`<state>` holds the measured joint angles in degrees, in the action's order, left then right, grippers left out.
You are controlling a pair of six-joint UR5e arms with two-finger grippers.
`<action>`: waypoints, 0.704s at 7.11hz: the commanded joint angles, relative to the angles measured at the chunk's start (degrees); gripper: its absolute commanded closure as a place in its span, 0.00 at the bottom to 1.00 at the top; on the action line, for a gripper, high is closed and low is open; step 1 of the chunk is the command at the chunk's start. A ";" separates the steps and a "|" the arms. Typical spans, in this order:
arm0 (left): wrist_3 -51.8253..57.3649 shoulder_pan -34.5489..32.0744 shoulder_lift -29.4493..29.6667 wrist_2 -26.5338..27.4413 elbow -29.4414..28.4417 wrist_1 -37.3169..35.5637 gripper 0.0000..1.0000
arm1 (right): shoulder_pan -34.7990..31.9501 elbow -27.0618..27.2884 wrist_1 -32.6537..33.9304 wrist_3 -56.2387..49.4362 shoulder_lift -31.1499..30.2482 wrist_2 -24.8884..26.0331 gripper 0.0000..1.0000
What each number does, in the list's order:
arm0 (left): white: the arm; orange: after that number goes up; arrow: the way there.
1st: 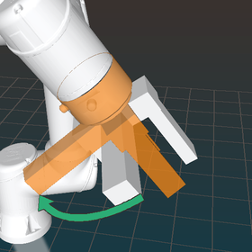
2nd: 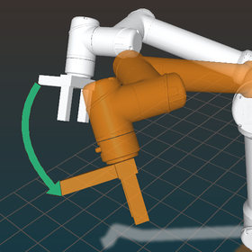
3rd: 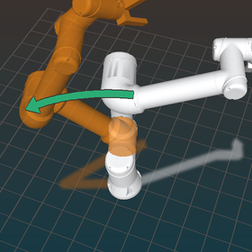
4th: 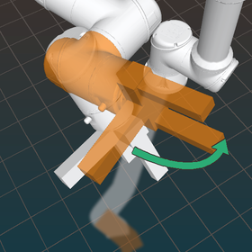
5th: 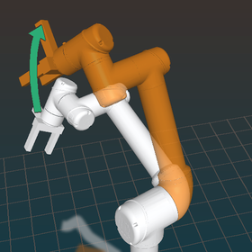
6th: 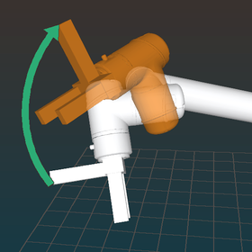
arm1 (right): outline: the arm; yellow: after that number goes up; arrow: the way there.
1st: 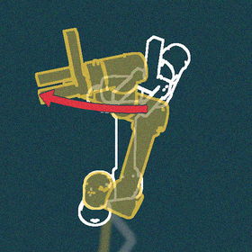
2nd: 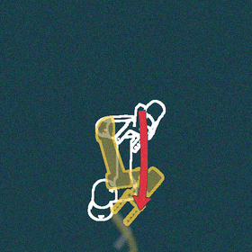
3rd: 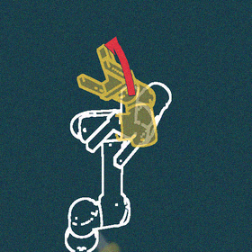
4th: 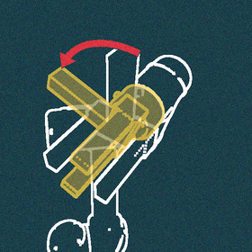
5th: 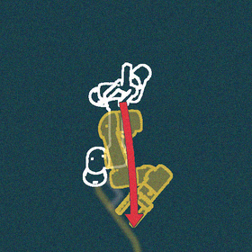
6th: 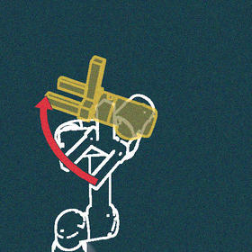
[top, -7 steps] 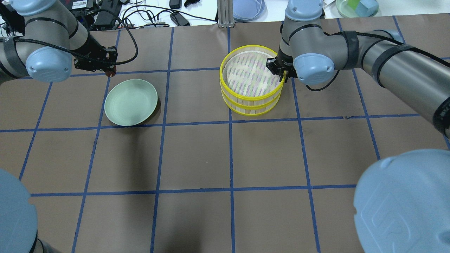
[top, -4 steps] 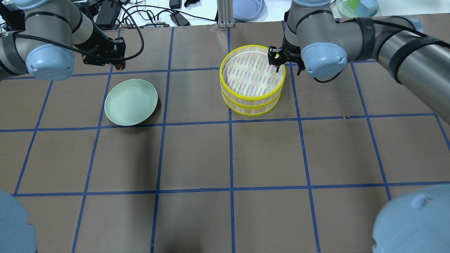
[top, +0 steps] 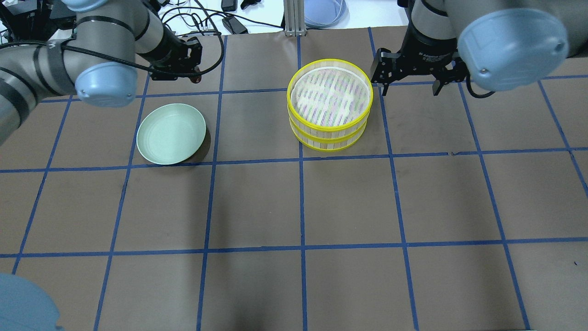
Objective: Stack buns with steamer
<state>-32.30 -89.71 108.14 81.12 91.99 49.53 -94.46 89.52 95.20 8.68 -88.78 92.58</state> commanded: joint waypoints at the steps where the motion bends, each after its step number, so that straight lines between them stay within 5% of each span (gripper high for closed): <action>1: -14.86 -6.78 1.98 -5.93 0.12 -10.82 1.00 | -0.03 0.04 -8.69 -0.94 -6.56 -0.38 0.00; 5: -23.34 -11.97 10.22 -25.61 0.03 -21.49 1.00 | -0.12 -1.53 -5.73 -8.04 -2.99 -0.38 0.00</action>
<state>-54.90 -100.24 115.47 61.48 92.09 29.36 -94.62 88.94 88.62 3.84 -93.44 92.16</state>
